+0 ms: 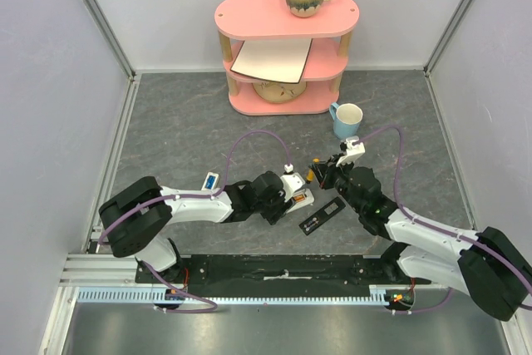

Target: Unload the batteries from the remote control

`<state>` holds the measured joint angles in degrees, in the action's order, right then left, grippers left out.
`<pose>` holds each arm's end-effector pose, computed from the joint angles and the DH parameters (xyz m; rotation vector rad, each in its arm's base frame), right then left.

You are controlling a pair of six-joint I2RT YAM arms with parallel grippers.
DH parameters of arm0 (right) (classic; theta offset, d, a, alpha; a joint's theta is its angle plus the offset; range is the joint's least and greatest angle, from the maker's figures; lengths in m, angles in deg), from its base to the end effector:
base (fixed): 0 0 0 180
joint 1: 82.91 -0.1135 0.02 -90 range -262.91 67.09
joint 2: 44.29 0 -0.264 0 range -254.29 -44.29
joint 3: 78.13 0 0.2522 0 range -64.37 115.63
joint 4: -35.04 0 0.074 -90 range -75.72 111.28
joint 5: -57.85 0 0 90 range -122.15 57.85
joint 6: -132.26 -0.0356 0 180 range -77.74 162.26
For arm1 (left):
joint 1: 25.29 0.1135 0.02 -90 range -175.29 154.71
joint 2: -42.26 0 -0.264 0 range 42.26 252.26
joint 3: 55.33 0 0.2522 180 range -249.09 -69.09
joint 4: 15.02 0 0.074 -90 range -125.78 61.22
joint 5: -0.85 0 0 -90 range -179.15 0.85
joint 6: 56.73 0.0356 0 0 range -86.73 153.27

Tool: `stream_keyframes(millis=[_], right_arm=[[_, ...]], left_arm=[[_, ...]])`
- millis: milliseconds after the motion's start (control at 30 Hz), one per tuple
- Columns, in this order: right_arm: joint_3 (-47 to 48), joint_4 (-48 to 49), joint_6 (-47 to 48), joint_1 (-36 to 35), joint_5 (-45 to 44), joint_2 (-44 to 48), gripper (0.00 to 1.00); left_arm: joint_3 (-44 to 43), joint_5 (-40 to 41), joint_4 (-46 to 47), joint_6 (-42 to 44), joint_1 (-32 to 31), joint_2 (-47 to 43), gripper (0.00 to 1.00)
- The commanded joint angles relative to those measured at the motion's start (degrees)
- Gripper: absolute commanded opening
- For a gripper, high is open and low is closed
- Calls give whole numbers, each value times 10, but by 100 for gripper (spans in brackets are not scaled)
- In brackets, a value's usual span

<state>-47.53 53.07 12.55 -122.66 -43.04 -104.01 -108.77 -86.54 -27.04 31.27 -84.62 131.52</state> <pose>0.1689 0.1318 0.1978 -0.0169 1.8160 0.7071 0.1517 -0.2526 0.1487 1.1571 2.1615 -0.4339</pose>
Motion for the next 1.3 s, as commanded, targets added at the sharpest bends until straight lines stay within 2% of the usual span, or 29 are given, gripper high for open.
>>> stream_keyframes(millis=[0, 800, 1000, 1267], right_arm=[[9, 13, 11, -10, -34, -11, 0], [12, 18, 11, -35, -41, 5, 0], [15, 16, 10, -44, -76, -28, 0], [35, -36, -3, -53, -149, -30, 0]], left_arm=[[-9, -9, -1, -20, 1, 7, 2], [-16, -15, -6, -18, 1, 18, 2], [-16, -16, -6, -18, 2, 19, 2], [-17, -16, -7, -18, 2, 20, 2]])
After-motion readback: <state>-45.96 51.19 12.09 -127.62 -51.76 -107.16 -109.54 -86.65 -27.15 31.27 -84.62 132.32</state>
